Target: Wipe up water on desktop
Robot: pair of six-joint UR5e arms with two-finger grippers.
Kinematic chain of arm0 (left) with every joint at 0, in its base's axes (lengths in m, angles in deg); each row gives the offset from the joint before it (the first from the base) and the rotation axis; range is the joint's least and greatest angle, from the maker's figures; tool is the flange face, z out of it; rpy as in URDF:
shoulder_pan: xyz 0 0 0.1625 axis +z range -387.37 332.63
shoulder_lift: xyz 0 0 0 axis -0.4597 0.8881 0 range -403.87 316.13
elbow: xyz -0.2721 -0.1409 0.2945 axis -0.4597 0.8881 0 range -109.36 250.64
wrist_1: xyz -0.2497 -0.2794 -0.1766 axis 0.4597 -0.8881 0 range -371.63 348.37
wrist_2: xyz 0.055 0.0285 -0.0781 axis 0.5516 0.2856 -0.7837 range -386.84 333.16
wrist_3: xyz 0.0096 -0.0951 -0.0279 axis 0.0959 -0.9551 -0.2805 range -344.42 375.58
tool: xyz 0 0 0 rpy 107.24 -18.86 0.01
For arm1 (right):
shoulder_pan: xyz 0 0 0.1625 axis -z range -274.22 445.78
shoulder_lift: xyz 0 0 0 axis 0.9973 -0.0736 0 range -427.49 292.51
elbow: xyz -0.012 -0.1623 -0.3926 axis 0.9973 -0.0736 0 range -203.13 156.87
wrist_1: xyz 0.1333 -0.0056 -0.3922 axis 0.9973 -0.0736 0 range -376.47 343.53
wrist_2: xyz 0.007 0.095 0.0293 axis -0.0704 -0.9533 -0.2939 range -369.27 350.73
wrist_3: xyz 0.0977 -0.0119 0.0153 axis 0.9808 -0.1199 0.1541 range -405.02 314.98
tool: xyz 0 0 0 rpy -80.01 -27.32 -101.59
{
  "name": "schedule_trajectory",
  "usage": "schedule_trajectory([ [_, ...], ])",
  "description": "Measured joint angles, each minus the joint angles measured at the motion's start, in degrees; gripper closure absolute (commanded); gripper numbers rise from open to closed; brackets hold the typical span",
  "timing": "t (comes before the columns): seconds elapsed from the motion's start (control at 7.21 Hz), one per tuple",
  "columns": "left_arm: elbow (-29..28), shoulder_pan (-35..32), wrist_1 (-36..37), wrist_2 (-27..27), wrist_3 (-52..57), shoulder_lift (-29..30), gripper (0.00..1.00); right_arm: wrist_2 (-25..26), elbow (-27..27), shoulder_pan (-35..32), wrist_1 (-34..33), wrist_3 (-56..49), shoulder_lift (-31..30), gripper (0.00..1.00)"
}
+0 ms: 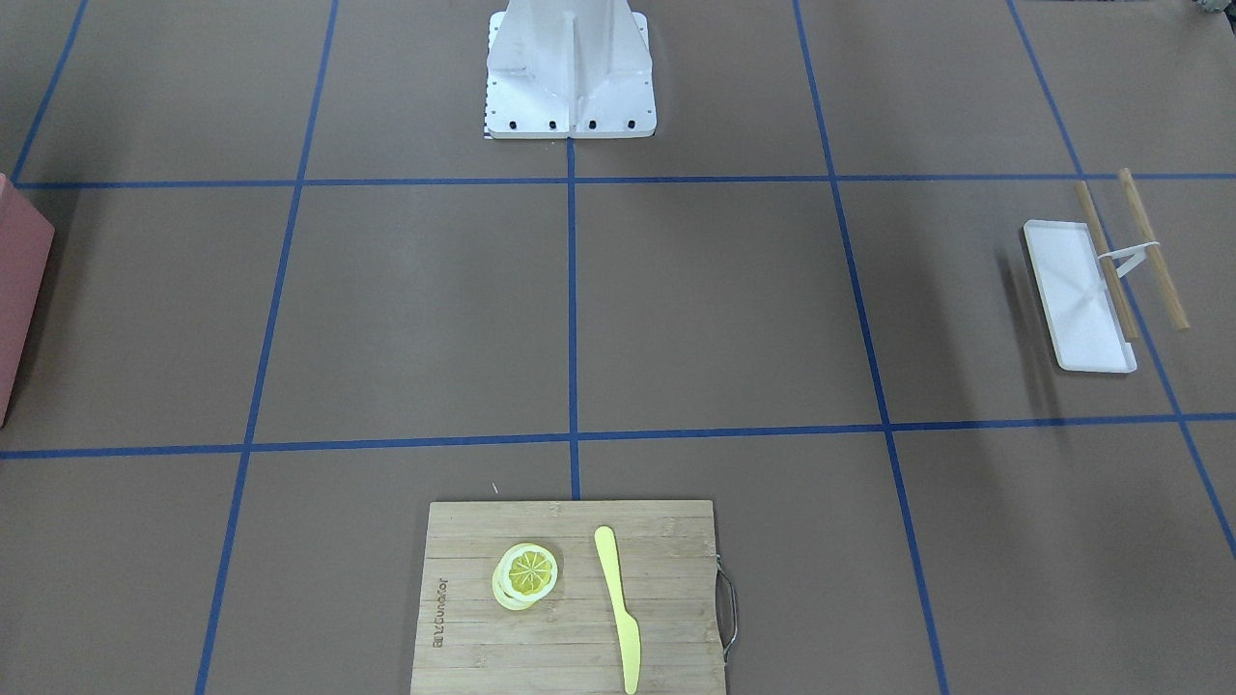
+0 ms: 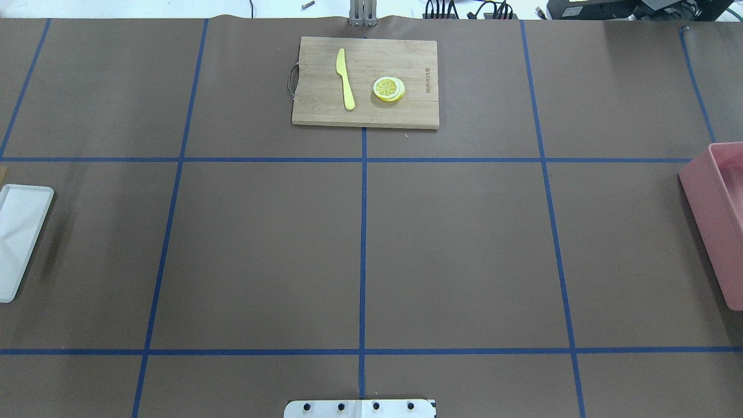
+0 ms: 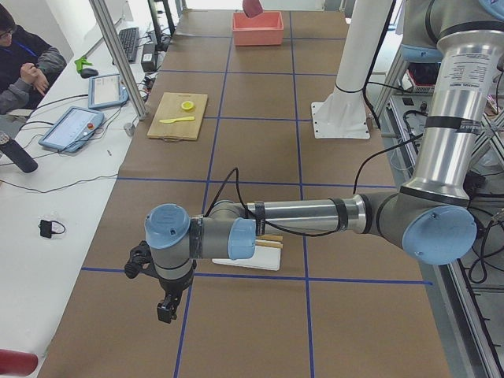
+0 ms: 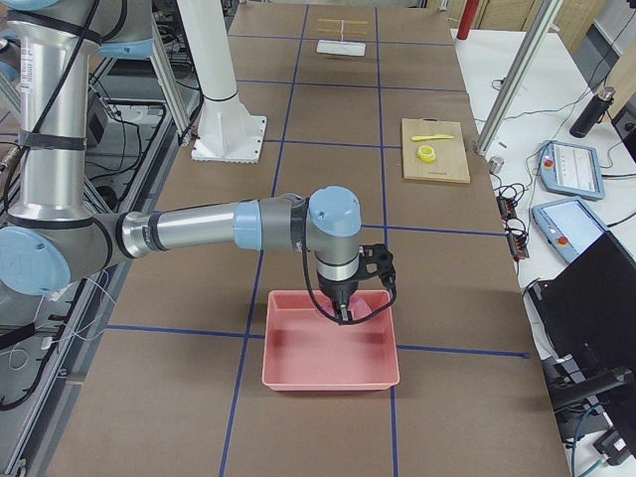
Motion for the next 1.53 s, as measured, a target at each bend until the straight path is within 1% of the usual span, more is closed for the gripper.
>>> schedule_trajectory([
  [0.14, -0.05, 0.00, -0.01, -0.54, 0.00, -0.13, 0.02, -1.06, -0.10, 0.08, 3.58, -0.01, -3.38, 0.85],
  [0.28, -0.06, 0.00, -0.01, -0.86, 0.00, -0.17, 0.02, -1.66, -0.05, 0.20, 6.06, -0.11, -6.05, 0.48],
  [0.42, -0.05, 0.00, -0.01, -0.99, 0.00, -0.19, 0.02, -1.94, 0.36, 0.33, 7.41, -0.08, -7.71, 0.00],
  [0.56, -0.05, 0.00, -0.01, -1.04, 0.00, -0.20, 0.02, -2.25, 1.15, 0.46, 7.98, 0.42, -8.06, 0.00],
  [0.69, -0.07, 0.00, -0.01, -1.06, 0.00, -0.20, 0.02, -2.68, 1.56, 0.88, 7.93, 1.29, -6.73, 0.00],
  [0.97, -0.15, 0.00, -0.01, -1.07, 0.00, -0.18, 0.02, -2.87, 1.35, 2.26, 6.19, 3.06, -1.47, 0.00],
  [1.11, -0.21, 0.00, -0.01, -1.07, 0.00, -0.18, 0.02, -2.81, 1.22, 2.45, 5.59, 5.75, 0.26, 0.00],
  [1.25, -0.28, 0.00, -0.01, -1.09, 0.00, -0.19, 0.02, -2.54, 1.15, 2.32, 5.13, 10.79, 2.01, 0.00],
  [1.39, -0.32, 0.00, -0.01, -1.24, 0.00, -0.26, 0.02, -1.74, 0.74, 2.12, 4.75, 14.82, 3.96, 0.00],
  [1.53, -0.35, 0.00, -0.01, -1.63, 0.00, -0.43, 0.02, -0.16, -0.66, 2.35, 4.23, 16.61, 5.45, 0.00],
])
